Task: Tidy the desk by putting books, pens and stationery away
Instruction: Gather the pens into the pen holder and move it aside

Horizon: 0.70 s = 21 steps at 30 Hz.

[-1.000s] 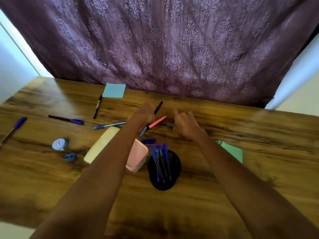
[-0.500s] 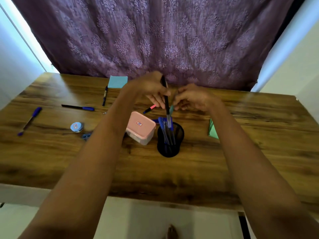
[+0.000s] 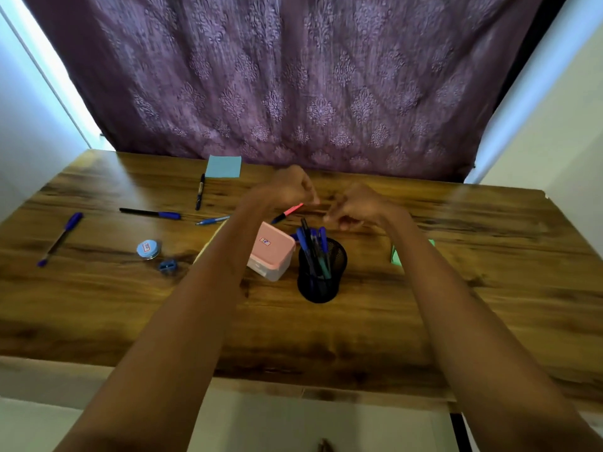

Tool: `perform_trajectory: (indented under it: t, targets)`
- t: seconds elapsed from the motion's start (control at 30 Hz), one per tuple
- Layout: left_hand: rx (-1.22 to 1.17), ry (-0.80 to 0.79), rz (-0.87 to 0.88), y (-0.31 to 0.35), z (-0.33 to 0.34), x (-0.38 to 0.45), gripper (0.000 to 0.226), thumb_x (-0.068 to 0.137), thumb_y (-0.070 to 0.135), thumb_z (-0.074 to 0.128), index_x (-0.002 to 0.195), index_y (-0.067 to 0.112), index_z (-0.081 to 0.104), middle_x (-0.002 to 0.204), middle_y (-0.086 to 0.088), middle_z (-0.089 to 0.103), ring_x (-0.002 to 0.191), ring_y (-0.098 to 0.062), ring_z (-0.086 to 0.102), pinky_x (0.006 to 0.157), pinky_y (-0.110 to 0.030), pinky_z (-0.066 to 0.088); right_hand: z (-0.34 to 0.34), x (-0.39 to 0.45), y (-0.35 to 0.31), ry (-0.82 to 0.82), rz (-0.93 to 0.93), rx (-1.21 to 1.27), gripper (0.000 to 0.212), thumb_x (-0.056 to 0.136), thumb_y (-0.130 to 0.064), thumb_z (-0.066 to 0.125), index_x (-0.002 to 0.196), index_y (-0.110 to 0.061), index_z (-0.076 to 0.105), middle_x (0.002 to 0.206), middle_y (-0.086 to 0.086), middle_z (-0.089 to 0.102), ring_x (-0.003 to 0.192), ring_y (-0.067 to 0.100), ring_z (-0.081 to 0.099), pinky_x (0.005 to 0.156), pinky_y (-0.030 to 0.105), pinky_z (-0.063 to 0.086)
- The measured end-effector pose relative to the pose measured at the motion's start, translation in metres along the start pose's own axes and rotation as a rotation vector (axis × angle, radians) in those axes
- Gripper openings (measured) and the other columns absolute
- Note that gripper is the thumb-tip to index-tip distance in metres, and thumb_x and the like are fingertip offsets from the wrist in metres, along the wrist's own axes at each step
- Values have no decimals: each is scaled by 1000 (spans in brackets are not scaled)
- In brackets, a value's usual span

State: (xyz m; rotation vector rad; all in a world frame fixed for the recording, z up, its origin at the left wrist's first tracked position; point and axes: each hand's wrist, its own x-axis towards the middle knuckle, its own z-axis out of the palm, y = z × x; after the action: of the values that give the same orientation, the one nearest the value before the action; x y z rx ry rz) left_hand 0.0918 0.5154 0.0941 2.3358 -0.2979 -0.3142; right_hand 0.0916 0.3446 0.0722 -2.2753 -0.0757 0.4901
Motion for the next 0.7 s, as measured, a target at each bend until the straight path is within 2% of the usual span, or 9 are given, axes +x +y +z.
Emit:
perform_trajectory:
  t: [0.03,0.1,0.17,0.23,0.33,0.37,0.43,0.53,0.7]
  targets:
    - [-1,80,-9,-2,-2,7,13,87,13,63,94,6,72,82,5,64,78,-5,55,73,-17,41,-2,8,3,84,-6,48,4,80,-3,71,81,0,70,65,7,63,47,11,56,45,21,34]
    - [17,189,-53,-12,-2,21,17,90,8,54,94,5,71,90,1,64,86,-10,55,81,-20,41,-1,25,11,189,-15,110,7,83,1,64,87,2,70,68,1,64,47,4,57,45,17,38]
    - [46,242,-98,-28,5,41,18,88,4,51,85,4,69,95,-7,68,90,-17,59,88,-27,45,8,41,21,205,-54,82,12,83,4,63,93,6,70,74,7,68,52,1,58,50,14,42]
    - [80,222,-137,-45,16,61,19,86,3,51,84,-4,68,99,-18,70,97,-29,63,91,-36,50,24,57,34,120,-76,-14,17,79,0,70,96,3,72,92,15,72,74,10,64,66,18,46]
    - [276,102,-214,-58,35,82,24,91,6,52,105,-6,66,115,-23,64,108,-35,59,91,-38,46,48,82,49,-59,-145,-88,31,73,4,74,102,12,67,106,26,68,100,31,65,84,36,52]
    - [331,74,-221,-63,41,88,26,92,8,53,111,-6,63,119,-23,61,111,-35,57,92,-38,44,55,91,51,-86,-210,-134,29,72,7,71,100,12,68,106,27,68,100,30,65,85,40,52]
    - [380,33,-243,-72,51,98,28,92,10,54,116,-5,59,122,-24,59,114,-35,56,94,-39,43,63,105,53,-135,-292,-232,29,71,5,66,98,3,72,105,18,71,95,21,64,84,38,53]
    - [420,38,-297,-81,60,109,27,89,11,55,113,3,62,121,-21,59,113,-35,57,92,-43,47,64,119,50,-230,-287,-304,22,74,-1,68,95,-4,74,100,11,72,91,22,65,84,36,53]
    - [435,3,-311,-86,67,121,24,86,8,56,107,6,66,114,-19,64,107,-34,61,88,-44,51,66,124,47,-310,-227,-322,13,77,-4,68,90,-5,71,91,11,71,77,17,63,74,34,53]
